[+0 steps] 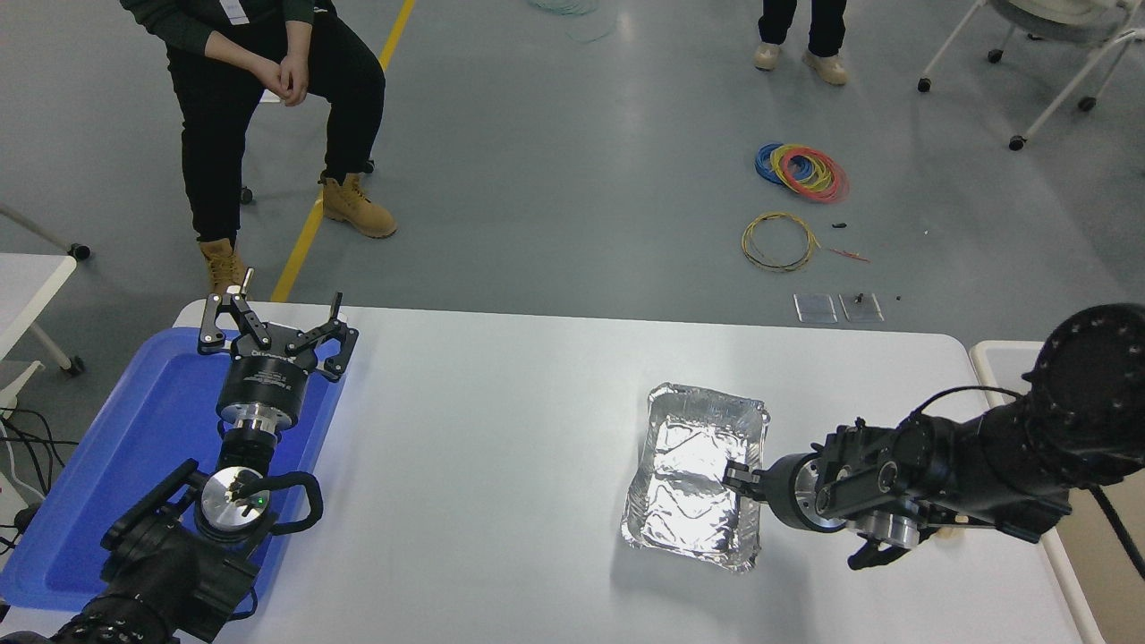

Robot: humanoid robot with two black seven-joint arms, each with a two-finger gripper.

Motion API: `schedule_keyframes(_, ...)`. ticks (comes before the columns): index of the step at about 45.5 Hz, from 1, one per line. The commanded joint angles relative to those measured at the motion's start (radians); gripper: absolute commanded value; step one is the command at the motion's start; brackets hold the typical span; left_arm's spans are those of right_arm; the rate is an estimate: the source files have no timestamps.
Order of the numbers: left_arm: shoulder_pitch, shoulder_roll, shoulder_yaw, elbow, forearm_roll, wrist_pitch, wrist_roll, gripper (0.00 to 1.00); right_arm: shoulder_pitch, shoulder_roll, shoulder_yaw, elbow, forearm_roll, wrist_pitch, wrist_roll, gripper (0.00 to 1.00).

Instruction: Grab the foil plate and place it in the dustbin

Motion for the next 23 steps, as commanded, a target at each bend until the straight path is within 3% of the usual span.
schedule_keyframes(1, 0.000, 0.001, 0.000, 0.000, 0.000, 0.000, 0.000, 1.00, 0.188, -0.078, -0.043, 0.146, -0.061, 0.068, 0.002, 0.00)
schedule_keyframes(23, 0.000, -0.001, 0.000, 0.000, 0.000, 0.000, 0.000, 1.00, 0.670, -0.197, -0.166, 0.218, -0.116, 0.441, -0.001, 0.00)
